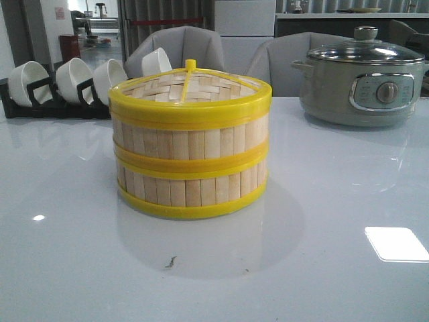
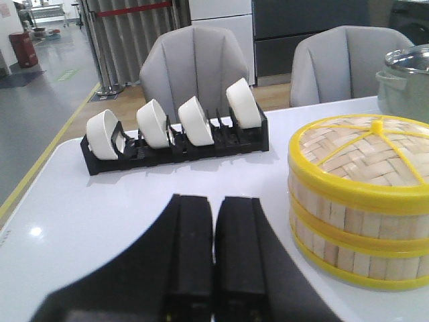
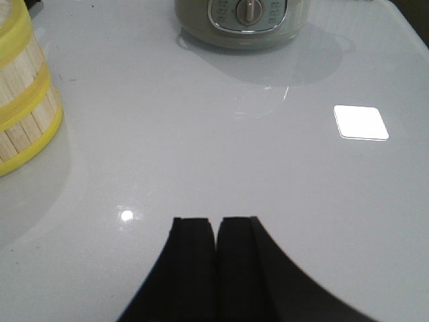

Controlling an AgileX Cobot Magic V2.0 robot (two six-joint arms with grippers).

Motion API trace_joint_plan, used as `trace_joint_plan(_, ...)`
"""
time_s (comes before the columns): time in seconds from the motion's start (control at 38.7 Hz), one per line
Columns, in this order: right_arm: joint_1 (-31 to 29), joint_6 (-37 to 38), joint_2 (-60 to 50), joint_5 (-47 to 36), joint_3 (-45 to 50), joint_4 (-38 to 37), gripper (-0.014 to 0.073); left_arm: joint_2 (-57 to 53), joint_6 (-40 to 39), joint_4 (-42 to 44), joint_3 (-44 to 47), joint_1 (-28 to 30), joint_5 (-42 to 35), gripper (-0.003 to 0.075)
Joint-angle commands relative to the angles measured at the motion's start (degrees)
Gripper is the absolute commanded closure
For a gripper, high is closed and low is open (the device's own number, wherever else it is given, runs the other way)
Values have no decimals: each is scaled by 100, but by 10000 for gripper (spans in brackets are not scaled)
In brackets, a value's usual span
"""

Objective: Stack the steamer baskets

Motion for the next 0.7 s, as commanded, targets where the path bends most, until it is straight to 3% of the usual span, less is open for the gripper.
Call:
trace_joint_plan(0.0, -35, -18, 26, -432, -166, -24, 528, -6, -53, -26, 34, 197, -575, 636)
trace_joint_plan(0.23, -35, -18, 26, -432, -166, -24, 528, -354, -53, -48, 376, 624, -683, 636)
trace_joint_plan(0.49, -35, -18, 26, -432, -166, -24, 528, -838, -53, -48, 1195, 1127, -1785, 635)
trace_joint_plan(0.67, -35, -18, 26, -432, -166, -24, 528, -1269, -53, -146, 1764, 1328, -2033, 635)
